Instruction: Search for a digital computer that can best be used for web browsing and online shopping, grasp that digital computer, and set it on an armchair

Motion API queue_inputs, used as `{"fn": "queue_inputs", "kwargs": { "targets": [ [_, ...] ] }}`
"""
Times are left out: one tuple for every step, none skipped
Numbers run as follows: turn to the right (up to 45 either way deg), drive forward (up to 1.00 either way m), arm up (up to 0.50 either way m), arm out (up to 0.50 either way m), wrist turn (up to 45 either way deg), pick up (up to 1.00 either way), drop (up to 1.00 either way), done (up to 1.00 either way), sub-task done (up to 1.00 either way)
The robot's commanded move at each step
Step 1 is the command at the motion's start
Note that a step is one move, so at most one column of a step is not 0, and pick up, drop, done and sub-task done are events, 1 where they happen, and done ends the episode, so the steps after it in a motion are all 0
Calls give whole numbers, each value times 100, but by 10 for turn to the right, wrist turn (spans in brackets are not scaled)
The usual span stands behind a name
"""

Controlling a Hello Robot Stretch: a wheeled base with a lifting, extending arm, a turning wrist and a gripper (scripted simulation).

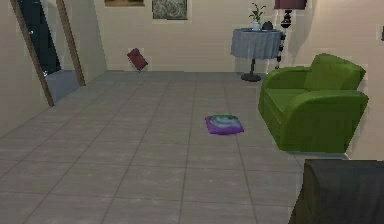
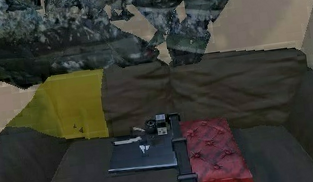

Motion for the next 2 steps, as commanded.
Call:
{"fn": "queue_inputs", "kwargs": {
  "targets": [
    [0, 0, 0, 0, 450, 0, 0, 0, 0],
    [0, 0, 0, 0, 60, 0, 0, 0, 0]
  ]
}}
